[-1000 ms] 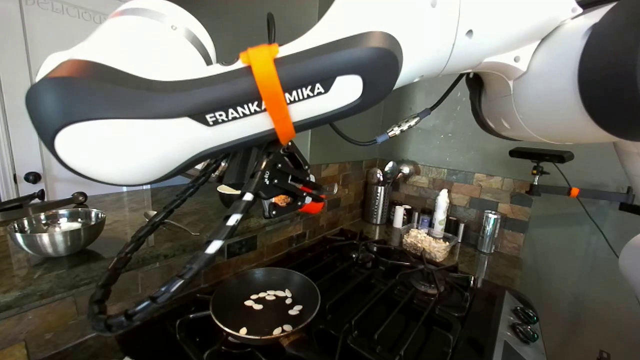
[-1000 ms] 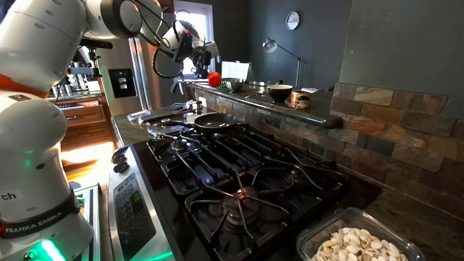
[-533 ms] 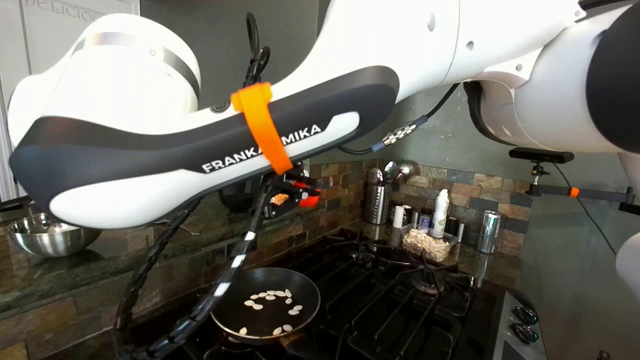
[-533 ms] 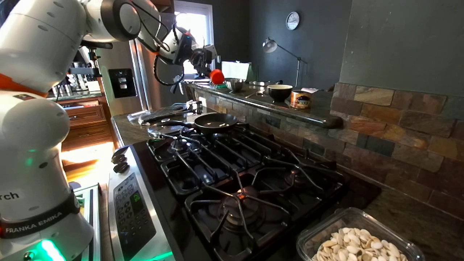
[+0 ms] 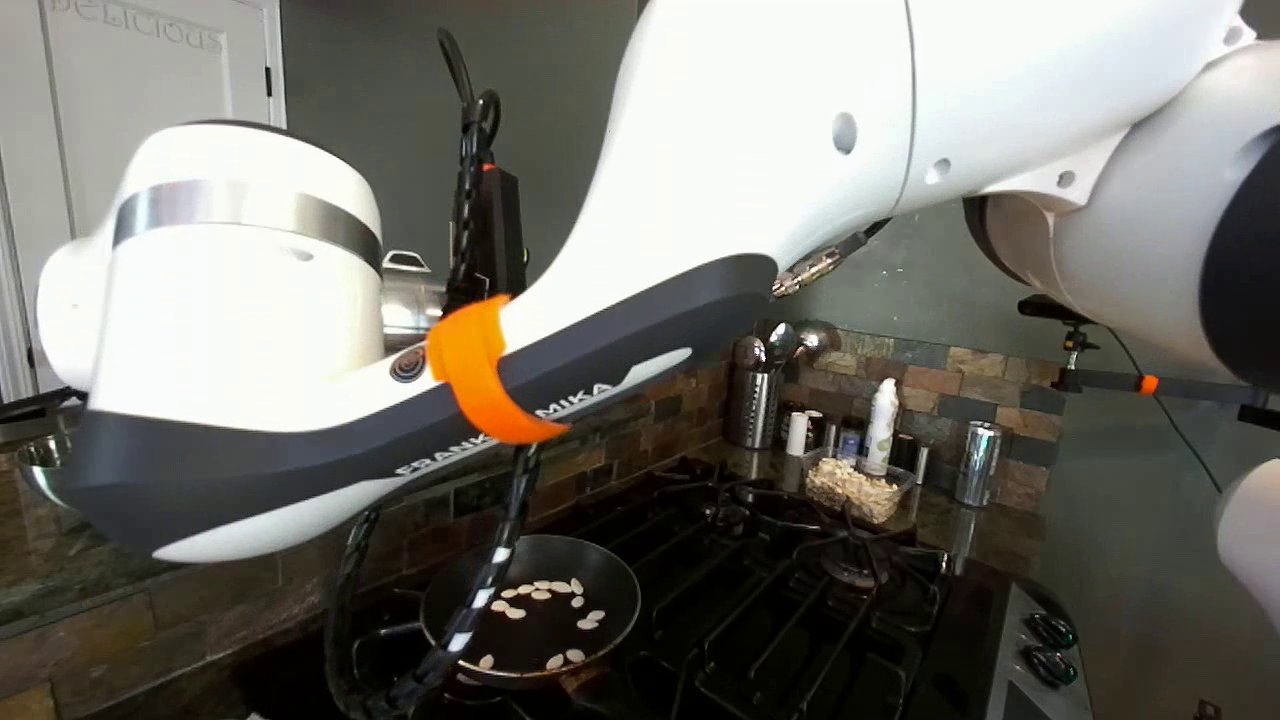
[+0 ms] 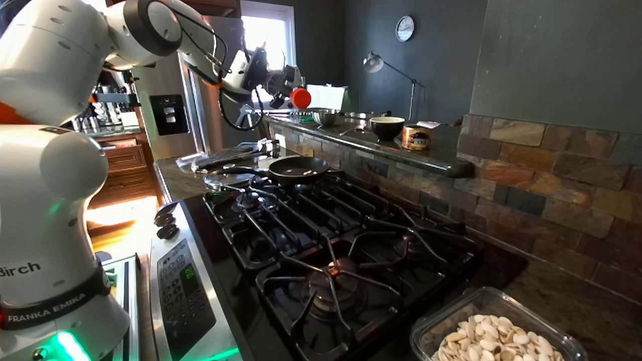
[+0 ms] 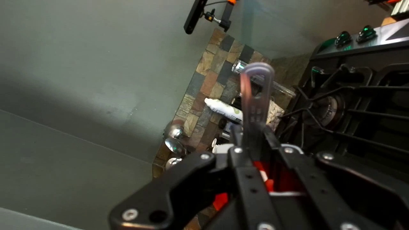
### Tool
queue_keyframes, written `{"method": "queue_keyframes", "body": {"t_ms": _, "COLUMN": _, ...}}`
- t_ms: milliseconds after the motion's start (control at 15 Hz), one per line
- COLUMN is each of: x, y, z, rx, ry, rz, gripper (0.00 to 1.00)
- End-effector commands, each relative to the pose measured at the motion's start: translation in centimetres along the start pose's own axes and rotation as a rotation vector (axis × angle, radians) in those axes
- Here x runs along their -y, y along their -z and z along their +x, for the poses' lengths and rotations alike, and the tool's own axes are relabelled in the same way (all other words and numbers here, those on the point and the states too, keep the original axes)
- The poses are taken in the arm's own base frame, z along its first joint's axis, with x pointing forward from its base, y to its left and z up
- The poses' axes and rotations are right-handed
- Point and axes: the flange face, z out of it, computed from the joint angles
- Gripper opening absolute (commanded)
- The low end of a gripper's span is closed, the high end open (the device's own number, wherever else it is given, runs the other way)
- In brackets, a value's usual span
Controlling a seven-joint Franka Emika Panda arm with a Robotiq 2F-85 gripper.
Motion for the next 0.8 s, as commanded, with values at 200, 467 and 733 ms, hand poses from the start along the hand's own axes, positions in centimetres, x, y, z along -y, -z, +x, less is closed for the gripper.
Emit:
{"method": "queue_keyframes", "body": {"t_ms": 200, "x": 0.9, "y": 2.8, "z": -0.5, "rx": -0.002, "ry": 0.068, "rz": -0.108, "gripper": 0.04}}
{"method": "queue_keyframes", "body": {"t_ms": 467, "x": 1.3, "y": 3.5, "z": -0.6, "rx": 0.025, "ry": 0.107, "rz": -0.174, "gripper": 0.04}}
{"method": "queue_keyframes", "body": {"t_ms": 733, "x": 1.5, "y": 3.7, "z": -0.5, "rx": 0.063, "ry": 0.136, "rz": -0.228, "gripper": 0.04}}
